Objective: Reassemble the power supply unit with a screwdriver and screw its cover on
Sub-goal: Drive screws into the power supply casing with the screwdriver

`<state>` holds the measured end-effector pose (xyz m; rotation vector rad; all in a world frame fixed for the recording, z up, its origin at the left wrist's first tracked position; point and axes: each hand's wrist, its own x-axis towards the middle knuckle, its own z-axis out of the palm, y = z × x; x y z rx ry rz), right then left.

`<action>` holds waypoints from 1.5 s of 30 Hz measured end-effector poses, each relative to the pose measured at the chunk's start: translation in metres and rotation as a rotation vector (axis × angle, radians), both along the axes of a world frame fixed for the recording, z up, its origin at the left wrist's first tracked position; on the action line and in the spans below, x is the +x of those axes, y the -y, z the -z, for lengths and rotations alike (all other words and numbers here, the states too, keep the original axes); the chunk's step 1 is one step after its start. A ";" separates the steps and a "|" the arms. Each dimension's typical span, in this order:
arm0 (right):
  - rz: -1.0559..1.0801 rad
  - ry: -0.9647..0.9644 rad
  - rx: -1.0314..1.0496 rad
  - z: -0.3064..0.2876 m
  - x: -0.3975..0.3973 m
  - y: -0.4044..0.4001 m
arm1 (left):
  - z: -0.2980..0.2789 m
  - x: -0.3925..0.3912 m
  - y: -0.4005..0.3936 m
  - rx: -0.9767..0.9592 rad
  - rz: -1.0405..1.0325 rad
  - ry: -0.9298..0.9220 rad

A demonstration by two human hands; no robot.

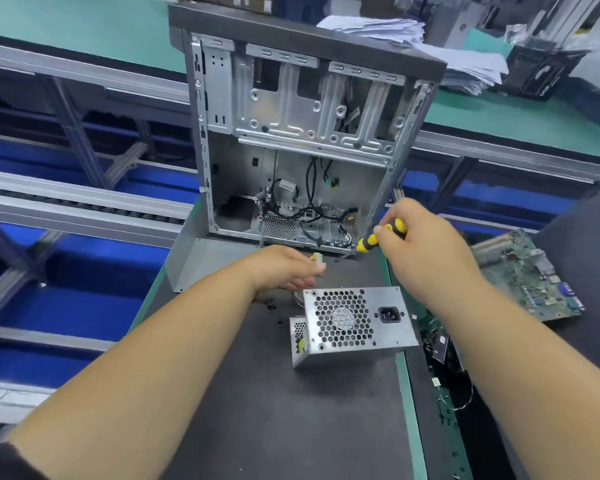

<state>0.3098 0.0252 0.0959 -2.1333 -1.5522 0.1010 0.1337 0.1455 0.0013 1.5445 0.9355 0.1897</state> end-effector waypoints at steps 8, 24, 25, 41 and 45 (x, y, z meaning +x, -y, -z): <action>-0.177 -0.055 -0.239 0.054 -0.035 -0.046 | 0.011 -0.076 -0.005 0.096 -0.376 0.054; -0.205 0.028 -0.348 0.070 -0.052 -0.073 | 0.034 -0.112 0.013 0.031 -0.543 0.063; -0.184 -0.013 -0.295 0.064 -0.049 -0.070 | 0.034 -0.109 0.015 0.032 -0.561 0.084; -0.124 -0.695 0.247 -0.012 -0.002 -0.016 | -0.030 -0.010 0.018 -0.407 -0.643 0.684; -0.105 -0.707 0.295 -0.014 0.009 -0.003 | -0.037 0.003 0.025 -0.398 -0.617 0.713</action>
